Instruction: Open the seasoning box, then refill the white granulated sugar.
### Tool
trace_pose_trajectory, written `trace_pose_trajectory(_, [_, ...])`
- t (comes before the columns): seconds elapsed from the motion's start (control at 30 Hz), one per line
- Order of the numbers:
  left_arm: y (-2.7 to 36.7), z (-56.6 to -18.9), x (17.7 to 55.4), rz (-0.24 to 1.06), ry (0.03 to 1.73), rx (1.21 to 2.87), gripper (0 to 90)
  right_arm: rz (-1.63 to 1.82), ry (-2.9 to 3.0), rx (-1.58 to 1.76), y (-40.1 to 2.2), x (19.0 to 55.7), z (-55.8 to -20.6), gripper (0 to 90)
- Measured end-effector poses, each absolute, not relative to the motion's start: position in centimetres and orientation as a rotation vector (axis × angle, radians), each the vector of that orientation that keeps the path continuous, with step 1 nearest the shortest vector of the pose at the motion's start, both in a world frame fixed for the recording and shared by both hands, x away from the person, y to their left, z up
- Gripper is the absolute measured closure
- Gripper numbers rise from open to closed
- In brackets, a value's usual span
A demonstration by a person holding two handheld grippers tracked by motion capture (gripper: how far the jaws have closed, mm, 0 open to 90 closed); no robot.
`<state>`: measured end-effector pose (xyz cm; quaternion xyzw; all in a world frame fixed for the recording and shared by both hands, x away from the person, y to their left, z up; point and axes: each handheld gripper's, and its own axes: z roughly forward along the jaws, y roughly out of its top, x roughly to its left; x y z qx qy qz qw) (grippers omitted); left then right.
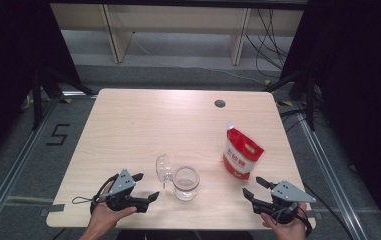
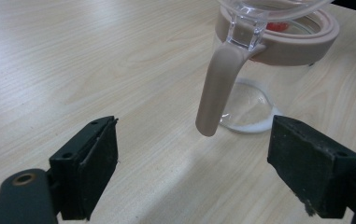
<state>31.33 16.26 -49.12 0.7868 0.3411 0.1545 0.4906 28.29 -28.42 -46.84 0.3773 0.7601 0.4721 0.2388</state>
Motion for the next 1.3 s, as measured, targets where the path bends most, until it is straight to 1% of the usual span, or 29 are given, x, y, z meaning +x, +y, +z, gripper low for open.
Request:
trace_pose_trajectory(0.1, [16.2, -49.1, 31.3, 0.369, 0.824, 1.906, 15.9, 1.289, 2.083, 1.05, -28.8, 28.4, -47.0, 35.4])
trace_pose_trajectory(0.2, [16.2, -49.2, 31.5, 0.372, 0.821, 1.911, 15.9, 1.273, 2.064, 1.067, -29.2, 28.7, -47.1, 31.5])
trace_pose_trajectory(0.27, [16.3, -49.2, 31.6, 0.371, 0.813, 1.914, 15.9, 1.278, 2.052, 1.103, -29.2, 28.5, -47.1, 31.3])
trace_pose_trajectory(0.77, [16.5, -49.1, 31.4, 0.365, 0.86, 1.875, 15.9, 1.253, 2.044, 1.007, -29.2, 28.8, -47.0, 30.4])
trace_pose_trajectory(0.9, [16.5, -49.2, 31.5, 0.359, 0.856, 1.882, 15.9, 1.255, 2.042, 1.055, -29.2, 28.6, -47.0, 29.7])
trace_pose_trajectory(1.0, [16.5, -49.1, 31.4, 0.368, 0.846, 1.89, 15.8, 1.258, 2.041, 1.036, -29.3, 28.9, -47.0, 27.2])
trace_pose_trajectory(1.13, [16.4, -49.1, 31.4, 0.36, 0.846, 1.885, 15.8, 1.253, 2.026, 1.033, -29.3, 29.2, -47.0, 26.3])
trace_pose_trajectory(1.2, [16.3, -49.1, 31.3, 0.359, 0.844, 1.887, 15.8, 1.267, 2.007, 1.078, -29.2, 29.2, -47.1, 22.9])
trace_pose_trajectory(1.23, [16.2, -49.1, 31.2, 0.355, 0.84, 1.894, 15.8, 1.278, 2.013, 1.033, -29.4, 29.7, -47.2, 23.1])
trace_pose_trajectory(1.3, [16.2, -49.2, 31.3, 0.357, 0.823, 1.906, 15.8, 1.286, 1.998, 1.061, -29.4, 29.9, -47.2, 21.9])
